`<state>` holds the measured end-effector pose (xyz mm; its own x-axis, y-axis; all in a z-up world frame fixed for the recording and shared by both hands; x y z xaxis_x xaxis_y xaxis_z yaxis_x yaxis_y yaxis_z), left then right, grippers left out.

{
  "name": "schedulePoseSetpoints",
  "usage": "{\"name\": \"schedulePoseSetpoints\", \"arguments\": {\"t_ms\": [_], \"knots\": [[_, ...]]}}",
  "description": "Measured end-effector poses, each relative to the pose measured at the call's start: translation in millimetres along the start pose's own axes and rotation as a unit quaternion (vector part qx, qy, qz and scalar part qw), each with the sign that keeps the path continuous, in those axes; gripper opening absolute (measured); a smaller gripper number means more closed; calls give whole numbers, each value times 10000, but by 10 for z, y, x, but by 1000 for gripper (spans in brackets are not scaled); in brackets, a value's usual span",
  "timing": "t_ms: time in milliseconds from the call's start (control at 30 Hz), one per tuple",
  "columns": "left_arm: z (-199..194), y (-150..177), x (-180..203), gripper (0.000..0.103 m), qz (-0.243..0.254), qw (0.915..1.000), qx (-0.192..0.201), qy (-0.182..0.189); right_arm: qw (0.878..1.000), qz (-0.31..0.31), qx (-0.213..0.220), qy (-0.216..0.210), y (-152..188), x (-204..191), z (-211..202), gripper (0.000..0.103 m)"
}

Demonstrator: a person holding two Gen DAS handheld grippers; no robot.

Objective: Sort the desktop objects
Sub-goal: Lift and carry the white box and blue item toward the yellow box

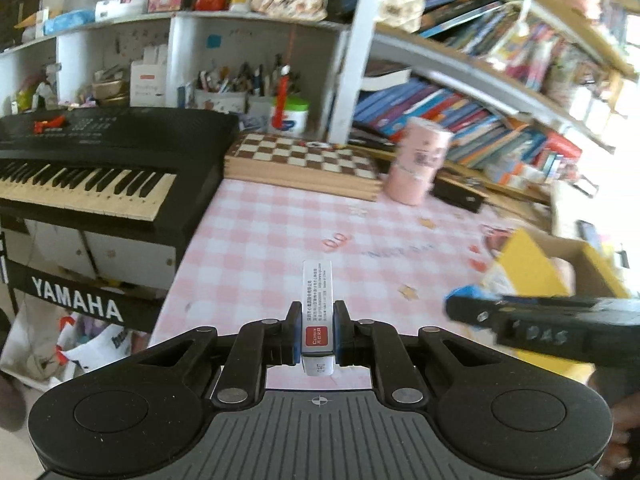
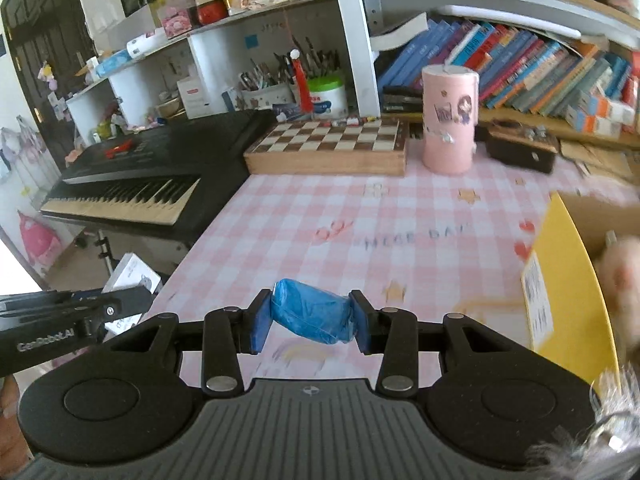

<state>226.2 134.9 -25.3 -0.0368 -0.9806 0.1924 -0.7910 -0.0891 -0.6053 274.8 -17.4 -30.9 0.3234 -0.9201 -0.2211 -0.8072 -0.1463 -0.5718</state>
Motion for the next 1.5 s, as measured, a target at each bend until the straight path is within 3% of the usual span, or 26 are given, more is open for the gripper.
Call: {"name": "schedulePoseSetpoints", "arguments": {"t_ms": [400, 567, 733, 867, 1100, 1500], "knots": [[-688, 878, 298, 13, 517, 9984, 23, 214, 9988, 202, -156, 407, 1197, -330, -671, 38], [-789, 1119, 505, 13, 871, 9953, -115, 403, 9963, 563, -277, 591, 1480, -238, -877, 37], [-786, 1216, 753, 13, 1178, 9905, -134, 703, 9945, 406, -255, 928, 1711, -203, -1102, 37], [-730, 1284, 1003, 13, 1405, 9843, -259, 1036, 9908, 605, -266, 1178, 1895, -29, -1253, 37], [-656, 1401, 1539, 13, 2065, 9660, -443, 1492, 9782, 1357, -133, 1567, 2162, 397, -1561, 37], [-435, 1519, 2219, 13, 2568, 9498, -675, 1652, 9659, 2064, -107, 1561, 2425, 1040, -1738, 37]]}}
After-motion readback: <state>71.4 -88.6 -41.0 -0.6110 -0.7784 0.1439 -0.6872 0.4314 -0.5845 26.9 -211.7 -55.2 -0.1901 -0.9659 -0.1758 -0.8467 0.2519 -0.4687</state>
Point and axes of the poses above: each gripper's, at about its wrist camera, not at the fingertips, and z roughly the way its jaws point, x to its right, y to its underside, the point moved 8 cm from there along z, roughly the way its jaws point, and after that the axes turned 13 degrees about -x, right-handed, at the moved point
